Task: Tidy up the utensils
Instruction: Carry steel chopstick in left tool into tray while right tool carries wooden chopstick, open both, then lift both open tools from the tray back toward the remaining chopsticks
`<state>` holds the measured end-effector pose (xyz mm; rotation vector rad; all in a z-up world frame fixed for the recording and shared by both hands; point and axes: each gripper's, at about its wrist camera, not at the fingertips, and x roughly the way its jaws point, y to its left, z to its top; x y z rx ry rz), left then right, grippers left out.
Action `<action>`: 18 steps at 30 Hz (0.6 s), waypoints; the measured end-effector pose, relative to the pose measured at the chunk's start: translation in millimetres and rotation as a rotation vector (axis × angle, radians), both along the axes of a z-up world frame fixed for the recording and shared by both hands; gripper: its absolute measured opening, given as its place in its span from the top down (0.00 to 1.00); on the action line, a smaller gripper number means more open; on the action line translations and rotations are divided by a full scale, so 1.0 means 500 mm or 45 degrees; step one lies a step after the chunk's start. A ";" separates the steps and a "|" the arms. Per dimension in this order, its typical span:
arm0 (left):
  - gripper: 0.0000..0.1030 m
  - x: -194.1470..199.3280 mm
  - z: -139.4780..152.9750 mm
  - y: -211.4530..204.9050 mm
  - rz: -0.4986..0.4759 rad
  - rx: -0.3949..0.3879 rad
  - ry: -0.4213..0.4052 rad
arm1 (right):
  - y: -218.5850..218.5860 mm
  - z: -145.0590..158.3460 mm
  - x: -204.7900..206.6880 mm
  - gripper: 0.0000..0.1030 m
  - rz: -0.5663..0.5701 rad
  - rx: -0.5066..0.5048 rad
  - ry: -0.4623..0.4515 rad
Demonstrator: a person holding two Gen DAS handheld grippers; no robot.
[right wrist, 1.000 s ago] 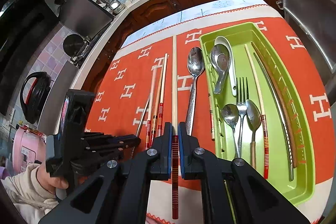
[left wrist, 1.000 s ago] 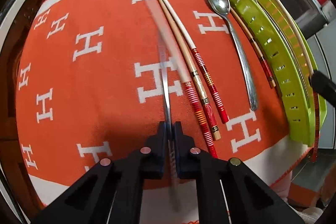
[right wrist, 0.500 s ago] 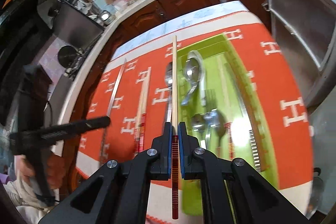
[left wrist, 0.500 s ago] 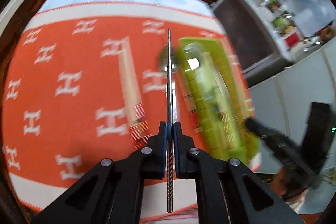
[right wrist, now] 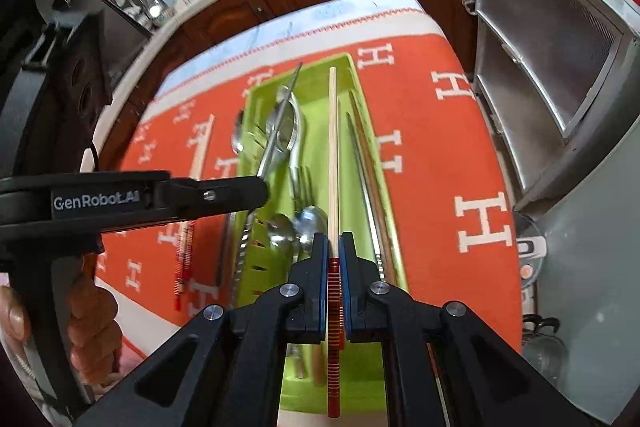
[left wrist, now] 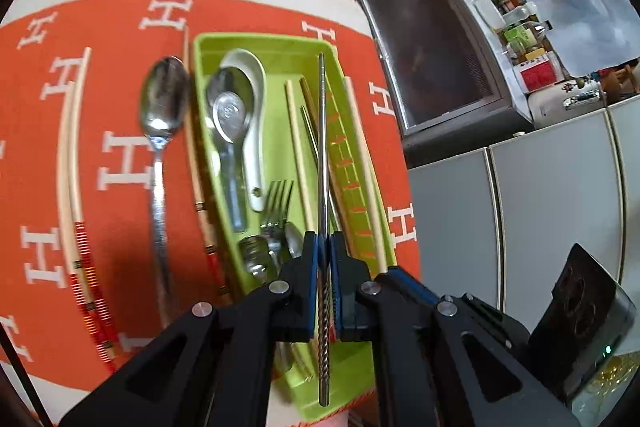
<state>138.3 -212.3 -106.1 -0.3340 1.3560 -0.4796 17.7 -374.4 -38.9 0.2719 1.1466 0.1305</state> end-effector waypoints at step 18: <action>0.51 -0.023 0.082 0.091 0.009 0.148 -0.175 | 0.014 0.021 -0.029 0.92 -0.074 0.054 -0.033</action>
